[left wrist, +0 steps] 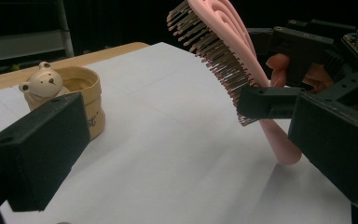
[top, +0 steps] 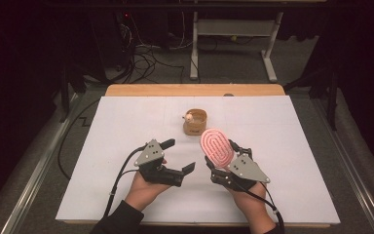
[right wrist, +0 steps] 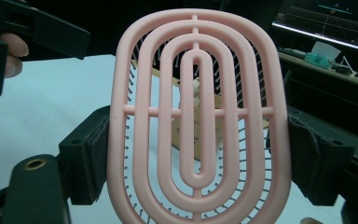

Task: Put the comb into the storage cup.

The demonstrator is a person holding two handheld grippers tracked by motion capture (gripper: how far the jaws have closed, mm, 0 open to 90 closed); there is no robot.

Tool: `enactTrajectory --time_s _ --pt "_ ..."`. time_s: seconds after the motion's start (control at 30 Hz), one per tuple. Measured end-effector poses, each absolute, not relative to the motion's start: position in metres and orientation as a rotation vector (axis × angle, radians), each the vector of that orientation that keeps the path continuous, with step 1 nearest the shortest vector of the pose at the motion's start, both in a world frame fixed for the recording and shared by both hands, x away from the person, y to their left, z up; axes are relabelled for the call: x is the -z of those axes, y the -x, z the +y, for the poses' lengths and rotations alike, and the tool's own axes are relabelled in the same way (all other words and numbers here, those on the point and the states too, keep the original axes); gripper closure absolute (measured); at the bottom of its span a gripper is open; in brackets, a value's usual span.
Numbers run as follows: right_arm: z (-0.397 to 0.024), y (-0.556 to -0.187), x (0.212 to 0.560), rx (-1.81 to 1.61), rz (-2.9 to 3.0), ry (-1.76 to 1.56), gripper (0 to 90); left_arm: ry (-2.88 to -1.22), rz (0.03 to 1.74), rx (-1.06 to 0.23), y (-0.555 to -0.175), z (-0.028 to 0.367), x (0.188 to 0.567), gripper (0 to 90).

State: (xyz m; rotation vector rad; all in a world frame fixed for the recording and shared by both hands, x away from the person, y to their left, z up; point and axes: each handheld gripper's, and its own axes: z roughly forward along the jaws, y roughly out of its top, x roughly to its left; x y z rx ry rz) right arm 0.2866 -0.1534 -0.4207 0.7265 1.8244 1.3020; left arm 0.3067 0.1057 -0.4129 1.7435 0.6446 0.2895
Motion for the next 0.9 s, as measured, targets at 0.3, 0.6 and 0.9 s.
enactTrajectory --time_s 0.3,0.6,0.9 --pt "-0.147 -0.281 0.420 -1.309 1.828 -0.697 20.0 -1.735 0.635 -0.280 -0.305 0.104 0.410 0.0" --pt "-0.139 -0.277 0.422 -1.311 1.842 -0.663 20.0 -1.737 0.626 -0.280 -0.302 0.102 0.406 0.0" --pt "-0.129 -0.273 0.424 -1.306 1.863 -0.617 20.0 -1.740 0.641 -0.273 -0.304 0.102 0.406 0.0"
